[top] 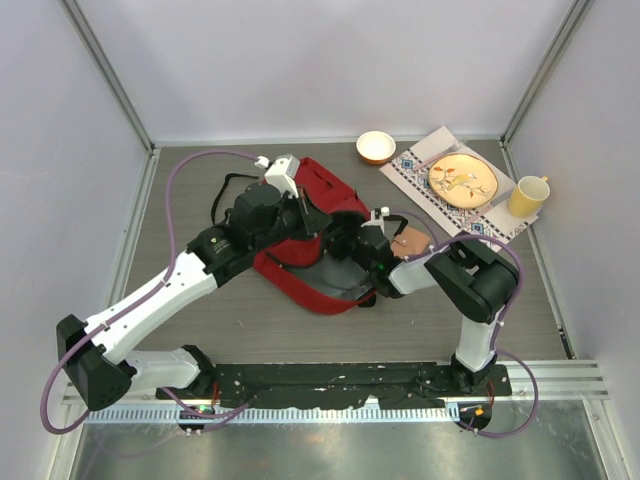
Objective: Pack the student bag
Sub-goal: Place the book in the student bag, then zip the student bag at the center of the board.
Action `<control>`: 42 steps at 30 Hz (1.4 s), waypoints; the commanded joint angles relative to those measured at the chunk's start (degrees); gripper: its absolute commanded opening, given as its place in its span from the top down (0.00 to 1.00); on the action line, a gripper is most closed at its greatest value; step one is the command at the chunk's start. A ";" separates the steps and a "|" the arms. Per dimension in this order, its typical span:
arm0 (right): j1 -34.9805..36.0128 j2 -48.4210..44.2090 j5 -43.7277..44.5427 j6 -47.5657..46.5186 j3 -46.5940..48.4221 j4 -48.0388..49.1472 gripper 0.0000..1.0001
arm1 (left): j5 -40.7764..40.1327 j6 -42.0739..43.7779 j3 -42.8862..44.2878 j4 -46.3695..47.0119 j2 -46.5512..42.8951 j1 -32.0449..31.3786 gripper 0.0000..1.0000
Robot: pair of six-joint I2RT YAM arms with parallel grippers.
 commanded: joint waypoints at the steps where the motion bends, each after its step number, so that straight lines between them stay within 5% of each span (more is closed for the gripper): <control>1: 0.16 -2.91 2.13 -2.31 -1.81 3.00 0.49 | 2.90 -0.73 0.56 5.95 -1.44 -0.16 1.00; 8: 0.25 -10.12 1.69 -7.23 -6.30 -1.56 0.37 | 2.37 -0.29 0.21 5.78 -1.27 -0.25 1.00; 9: 0.16 -10.91 1.86 -8.20 -6.30 -3.31 0.26 | 2.38 -0.46 0.21 5.95 -1.09 -0.16 1.00; 14: 0.07 -18.19 3.09 -12.33 -5.78 -10.61 0.25 | 2.64 -0.64 0.12 6.22 -0.48 -0.16 1.00; 21: -0.02 -33.56 4.23 -17.34 -8.41 -38.95 0.24 | 2.29 0.32 -0.32 4.64 -0.74 -0.25 1.00; 27: -0.02 -51.15 17.03 -19.63 -13.42 -59.45 0.24 | 4.57 -0.46 -2.25 6.38 0.66 -0.16 1.00; 34: -0.19 -69.80 31.90 -16.30 -15.71 -71.53 0.18 | 10.46 -4.24 -5.24 10.70 8.30 -1.65 1.00; 36: -0.19 -71.74 33.50 -16.12 -15.62 -73.11 0.16 | 12.91 -5.21 -5.68 12.18 10.58 -2.89 0.74; 39: -0.37 -70.87 34.03 -16.73 -14.74 -74.52 0.14 | 17.23 -7.06 -6.29 13.51 13.41 -3.85 0.53; 40: -0.54 -70.08 33.77 -16.82 -14.22 -74.61 0.13 | 16.97 -7.14 -7.25 13.60 12.80 -4.20 0.38; 42: -0.72 -67.45 32.10 -17.17 -13.69 -74.70 0.12 | 15.57 -7.15 -8.22 13.51 11.22 -4.56 0.29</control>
